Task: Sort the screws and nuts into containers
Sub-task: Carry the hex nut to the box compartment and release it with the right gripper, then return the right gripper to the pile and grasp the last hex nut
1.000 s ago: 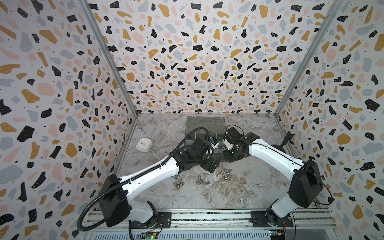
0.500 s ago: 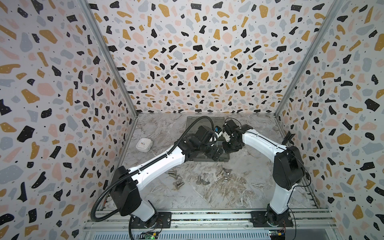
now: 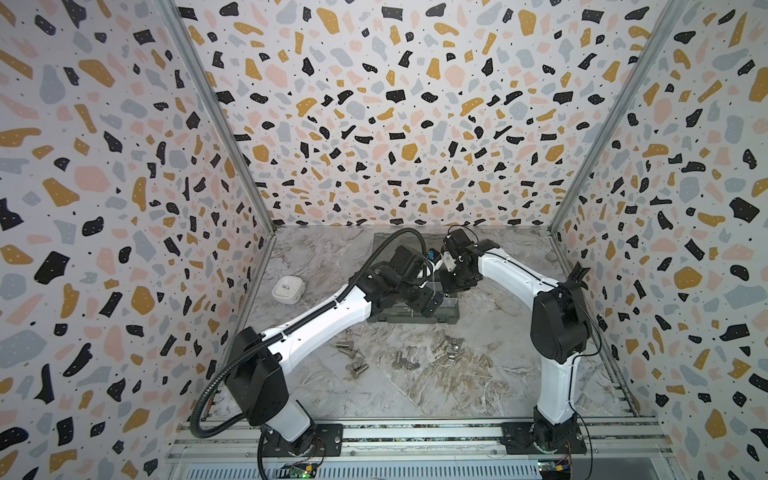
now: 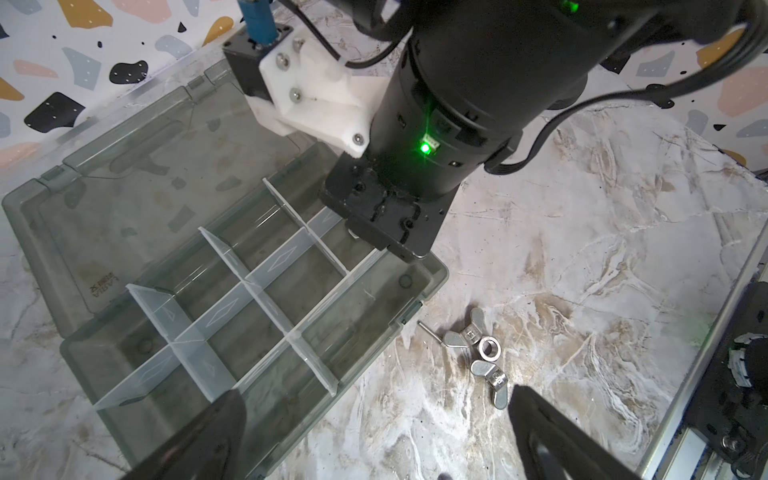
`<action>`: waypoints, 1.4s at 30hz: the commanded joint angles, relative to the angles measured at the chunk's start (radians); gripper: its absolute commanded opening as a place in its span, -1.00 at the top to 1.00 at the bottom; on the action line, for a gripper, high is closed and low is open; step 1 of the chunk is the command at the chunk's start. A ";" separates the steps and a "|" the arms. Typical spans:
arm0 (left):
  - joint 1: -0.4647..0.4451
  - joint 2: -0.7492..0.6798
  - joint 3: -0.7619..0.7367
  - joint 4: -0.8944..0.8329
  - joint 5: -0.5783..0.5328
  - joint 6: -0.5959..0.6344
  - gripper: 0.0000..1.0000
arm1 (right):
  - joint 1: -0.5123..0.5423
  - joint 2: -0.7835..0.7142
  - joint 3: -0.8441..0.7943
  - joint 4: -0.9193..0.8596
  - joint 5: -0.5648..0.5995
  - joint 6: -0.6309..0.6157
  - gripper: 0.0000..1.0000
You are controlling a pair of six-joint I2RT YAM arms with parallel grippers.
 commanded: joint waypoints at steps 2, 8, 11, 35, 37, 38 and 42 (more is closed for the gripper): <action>0.015 0.010 0.040 -0.016 0.029 0.016 -0.99 | -0.011 0.016 0.046 -0.002 -0.026 -0.005 0.35; 0.029 0.025 0.055 -0.033 0.045 0.026 -0.99 | -0.012 -0.003 0.043 0.000 -0.032 -0.010 0.06; 0.033 0.022 0.047 -0.037 0.052 0.025 -0.99 | -0.011 -0.033 0.030 -0.012 -0.028 -0.009 0.05; -0.099 -0.138 -0.284 0.154 0.109 -0.090 -0.99 | 0.165 -0.482 -0.619 0.040 0.006 0.173 0.29; -0.100 -0.148 -0.293 0.153 0.106 -0.095 -0.99 | 0.165 -0.491 -0.663 0.061 0.001 0.178 0.29; -0.101 -0.151 -0.296 0.154 0.103 -0.095 -0.99 | 0.165 -0.492 -0.683 0.068 -0.001 0.178 0.29; -0.100 -0.158 -0.301 0.149 0.095 -0.096 -0.99 | 0.167 -0.488 -0.737 0.097 -0.009 0.176 0.29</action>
